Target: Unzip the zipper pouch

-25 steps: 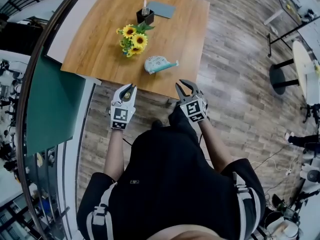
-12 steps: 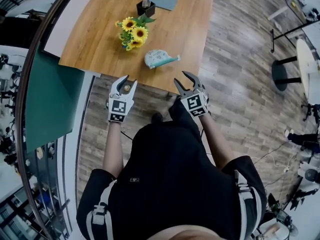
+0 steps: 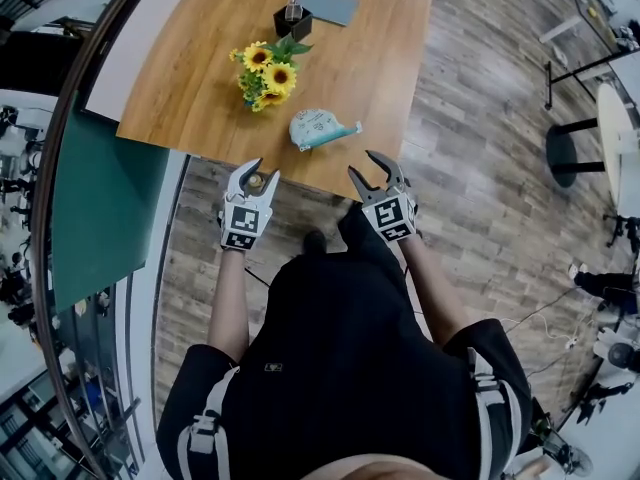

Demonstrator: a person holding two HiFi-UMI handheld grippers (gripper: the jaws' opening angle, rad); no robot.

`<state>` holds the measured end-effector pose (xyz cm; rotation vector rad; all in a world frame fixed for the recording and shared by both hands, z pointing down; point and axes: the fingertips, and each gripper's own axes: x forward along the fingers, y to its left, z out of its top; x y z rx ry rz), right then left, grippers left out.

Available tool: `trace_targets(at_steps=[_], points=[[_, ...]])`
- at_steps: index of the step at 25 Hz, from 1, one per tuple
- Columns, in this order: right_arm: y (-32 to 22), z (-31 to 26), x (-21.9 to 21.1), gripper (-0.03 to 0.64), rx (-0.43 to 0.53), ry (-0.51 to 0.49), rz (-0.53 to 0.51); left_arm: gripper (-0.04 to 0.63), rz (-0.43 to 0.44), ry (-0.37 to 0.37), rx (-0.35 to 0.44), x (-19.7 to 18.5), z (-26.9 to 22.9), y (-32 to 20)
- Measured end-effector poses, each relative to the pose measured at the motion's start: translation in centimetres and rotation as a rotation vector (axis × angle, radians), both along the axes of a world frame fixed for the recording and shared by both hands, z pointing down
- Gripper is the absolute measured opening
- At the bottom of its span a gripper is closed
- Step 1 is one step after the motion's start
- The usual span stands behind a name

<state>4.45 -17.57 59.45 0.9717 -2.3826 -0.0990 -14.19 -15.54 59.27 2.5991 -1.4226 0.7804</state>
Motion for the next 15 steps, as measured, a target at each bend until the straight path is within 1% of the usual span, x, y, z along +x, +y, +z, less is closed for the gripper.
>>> trace_targets(at_steps=[3,9,12,15], points=[[-0.5,0.3,0.1,0.202,-0.013,0.002,0.001,0.156,0.013,-0.013,-0.02,0.5,0.8,-0.8],[-1.6,0.9,0.7,0.202,-0.037,0.006,0.005,0.156,0.025,-0.011,-0.053,1.6,2.0,-2.3],[-2.3,1.4,0.8,0.202,-0.041,-0.002,0.001,0.155,0.029,-0.02,-0.058,1.9,2.7,-3.2],[-2.6,1.6,1.4,0.201,-0.051,0.002,0.004,0.149,0.033,-0.035,-0.086,2.5,4.0,-3.4]])
